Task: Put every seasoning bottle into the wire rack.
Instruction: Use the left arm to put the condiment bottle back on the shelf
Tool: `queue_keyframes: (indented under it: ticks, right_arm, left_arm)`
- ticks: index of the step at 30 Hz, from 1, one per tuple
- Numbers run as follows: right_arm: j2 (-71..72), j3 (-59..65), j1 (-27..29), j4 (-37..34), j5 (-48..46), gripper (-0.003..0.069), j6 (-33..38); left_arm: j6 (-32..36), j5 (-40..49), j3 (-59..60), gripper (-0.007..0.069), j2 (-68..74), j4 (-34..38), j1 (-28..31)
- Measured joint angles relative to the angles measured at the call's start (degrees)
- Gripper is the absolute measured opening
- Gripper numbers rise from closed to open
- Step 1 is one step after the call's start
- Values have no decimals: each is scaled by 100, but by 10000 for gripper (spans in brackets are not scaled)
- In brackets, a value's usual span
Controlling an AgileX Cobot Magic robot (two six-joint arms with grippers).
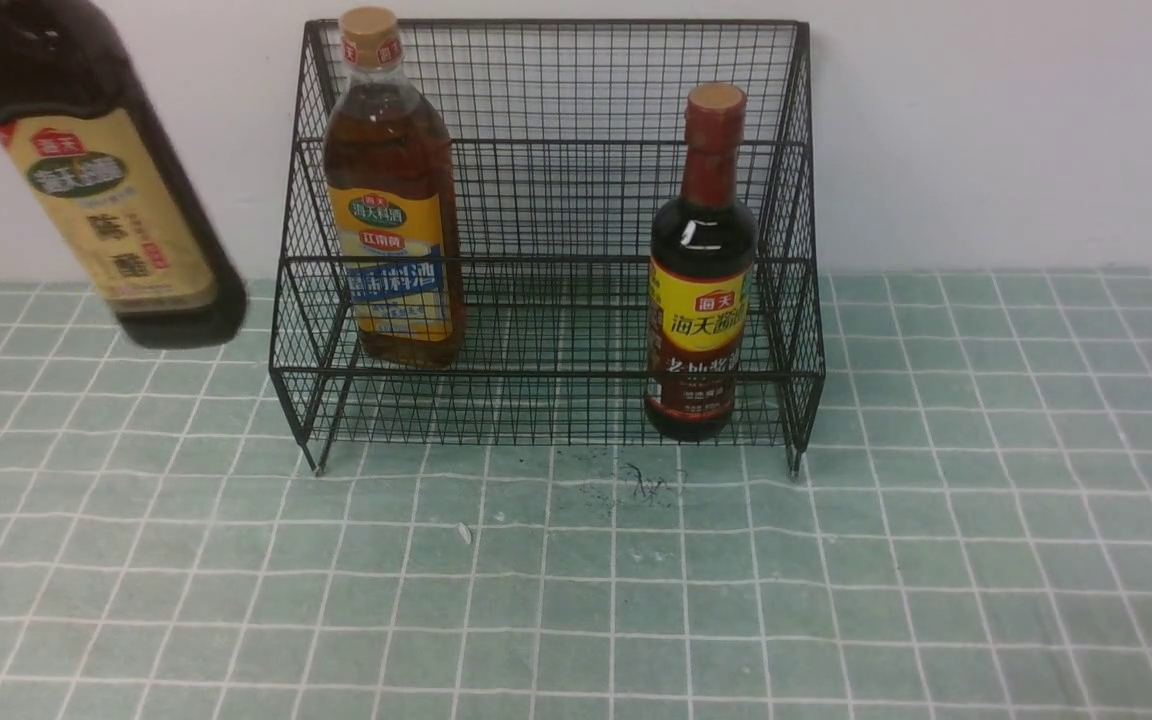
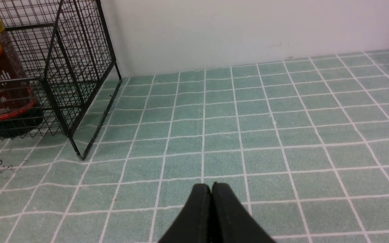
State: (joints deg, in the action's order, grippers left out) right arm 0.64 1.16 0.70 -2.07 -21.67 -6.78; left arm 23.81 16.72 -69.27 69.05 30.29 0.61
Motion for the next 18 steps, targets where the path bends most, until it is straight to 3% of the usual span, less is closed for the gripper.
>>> queue_keyframes:
  ticks: [6,18]
  right_arm:
    - [0,0,0,0,0,-15,0]
    - [0,0,0,0,0,-15,-65]
  left_arm:
    - [0,-484,0,322,399,104,-592]
    - [40,-1217,0,322,1154,151,-1092]
